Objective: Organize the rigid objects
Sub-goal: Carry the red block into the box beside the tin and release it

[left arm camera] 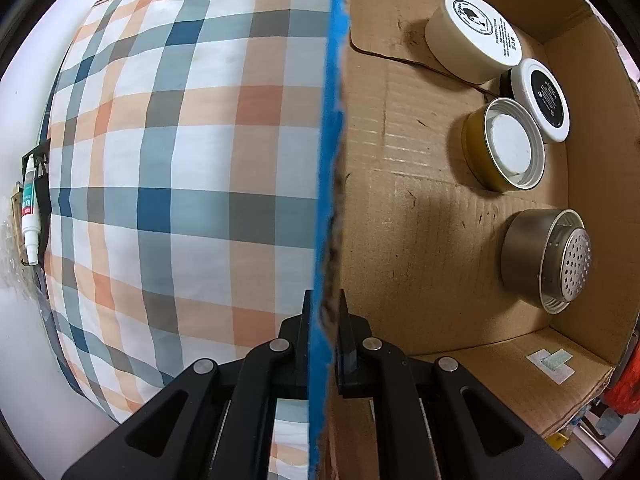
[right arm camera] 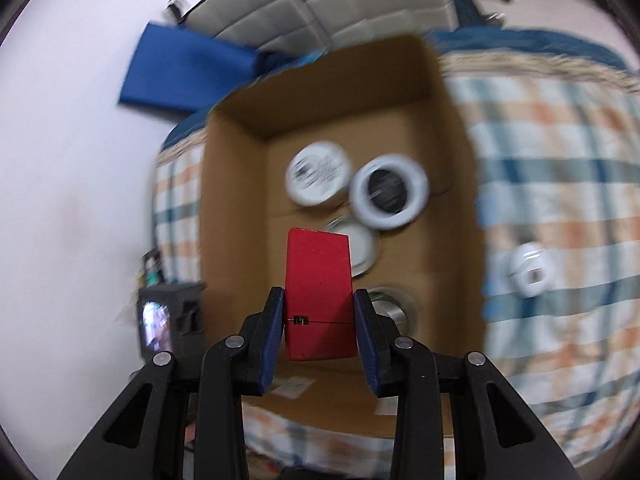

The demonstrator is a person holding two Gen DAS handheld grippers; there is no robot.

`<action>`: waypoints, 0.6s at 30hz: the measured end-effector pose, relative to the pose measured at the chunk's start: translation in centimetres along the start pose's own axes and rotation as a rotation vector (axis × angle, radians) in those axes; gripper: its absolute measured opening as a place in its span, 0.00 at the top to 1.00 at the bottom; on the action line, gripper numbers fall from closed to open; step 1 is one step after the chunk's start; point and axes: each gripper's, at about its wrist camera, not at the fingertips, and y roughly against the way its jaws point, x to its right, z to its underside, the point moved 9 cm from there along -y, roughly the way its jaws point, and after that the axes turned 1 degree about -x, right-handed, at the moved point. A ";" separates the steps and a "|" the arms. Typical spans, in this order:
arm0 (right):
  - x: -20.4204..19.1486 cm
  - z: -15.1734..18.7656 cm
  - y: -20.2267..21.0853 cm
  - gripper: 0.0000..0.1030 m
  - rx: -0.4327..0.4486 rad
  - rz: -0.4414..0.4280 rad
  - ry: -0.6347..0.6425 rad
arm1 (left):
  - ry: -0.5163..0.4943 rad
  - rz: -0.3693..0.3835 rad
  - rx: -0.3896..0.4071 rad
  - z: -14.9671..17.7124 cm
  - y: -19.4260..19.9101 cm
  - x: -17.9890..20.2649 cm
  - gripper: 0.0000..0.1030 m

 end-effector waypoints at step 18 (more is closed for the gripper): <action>-0.7 2.4 -9.7 0.64 -0.118 -0.007 -0.010 | 0.003 0.001 0.001 0.2 -0.1 -0.3 0.96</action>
